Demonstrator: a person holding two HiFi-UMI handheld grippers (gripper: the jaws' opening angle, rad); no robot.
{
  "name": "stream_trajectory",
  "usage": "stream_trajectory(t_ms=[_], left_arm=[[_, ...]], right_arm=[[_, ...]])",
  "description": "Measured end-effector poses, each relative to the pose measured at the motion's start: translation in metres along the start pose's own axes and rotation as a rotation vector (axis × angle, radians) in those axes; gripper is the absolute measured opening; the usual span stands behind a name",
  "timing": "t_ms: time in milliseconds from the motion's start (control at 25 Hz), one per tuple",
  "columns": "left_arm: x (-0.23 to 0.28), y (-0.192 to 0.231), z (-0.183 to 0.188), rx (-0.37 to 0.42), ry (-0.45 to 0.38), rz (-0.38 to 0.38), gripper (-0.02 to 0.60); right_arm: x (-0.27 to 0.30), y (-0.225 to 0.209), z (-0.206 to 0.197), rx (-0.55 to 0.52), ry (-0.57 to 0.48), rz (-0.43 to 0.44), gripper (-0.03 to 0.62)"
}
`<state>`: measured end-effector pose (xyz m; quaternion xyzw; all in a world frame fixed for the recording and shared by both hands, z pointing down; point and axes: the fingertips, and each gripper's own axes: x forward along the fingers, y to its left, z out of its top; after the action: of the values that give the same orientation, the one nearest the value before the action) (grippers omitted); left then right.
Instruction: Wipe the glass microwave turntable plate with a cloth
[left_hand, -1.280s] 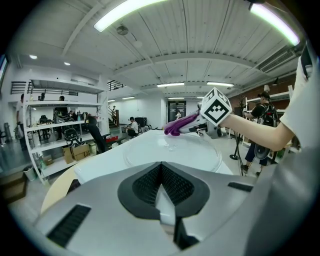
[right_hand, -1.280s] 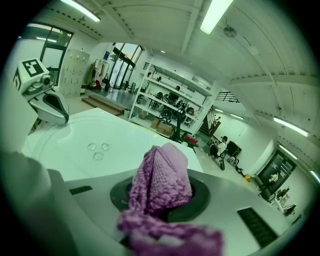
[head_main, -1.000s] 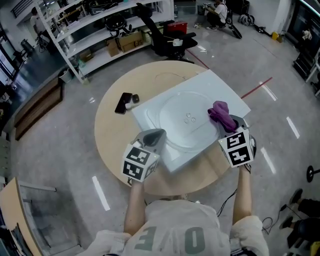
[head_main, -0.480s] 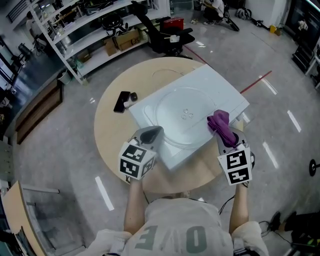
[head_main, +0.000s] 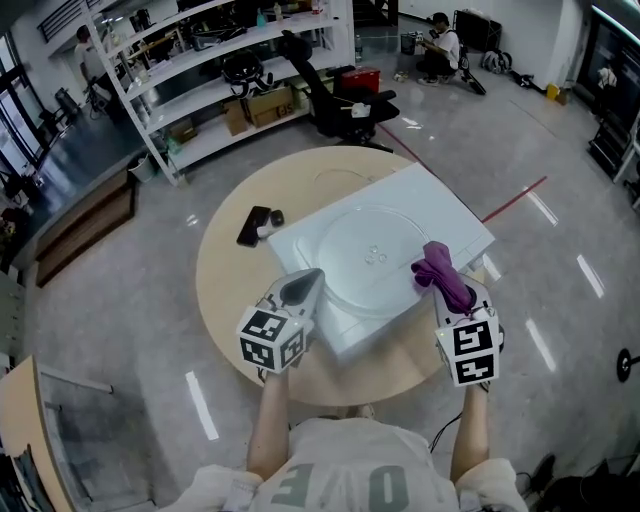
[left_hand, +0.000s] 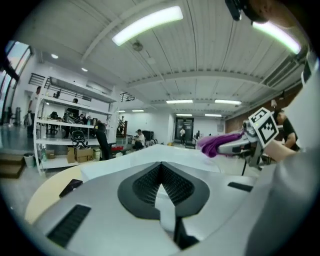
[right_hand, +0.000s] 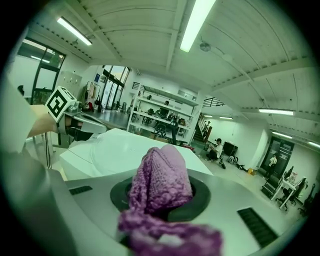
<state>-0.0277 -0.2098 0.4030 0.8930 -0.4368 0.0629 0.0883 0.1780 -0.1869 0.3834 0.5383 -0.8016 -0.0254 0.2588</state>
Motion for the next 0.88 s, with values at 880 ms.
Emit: stream_trajectory(t_ms=[880], left_arm=[[-0.097,-0.06,0.009,0.097,-0.25,0.101,0.002]], right_arm=[[-0.1,0.061,-0.028,0.18,-0.205,-0.056,0.057]])
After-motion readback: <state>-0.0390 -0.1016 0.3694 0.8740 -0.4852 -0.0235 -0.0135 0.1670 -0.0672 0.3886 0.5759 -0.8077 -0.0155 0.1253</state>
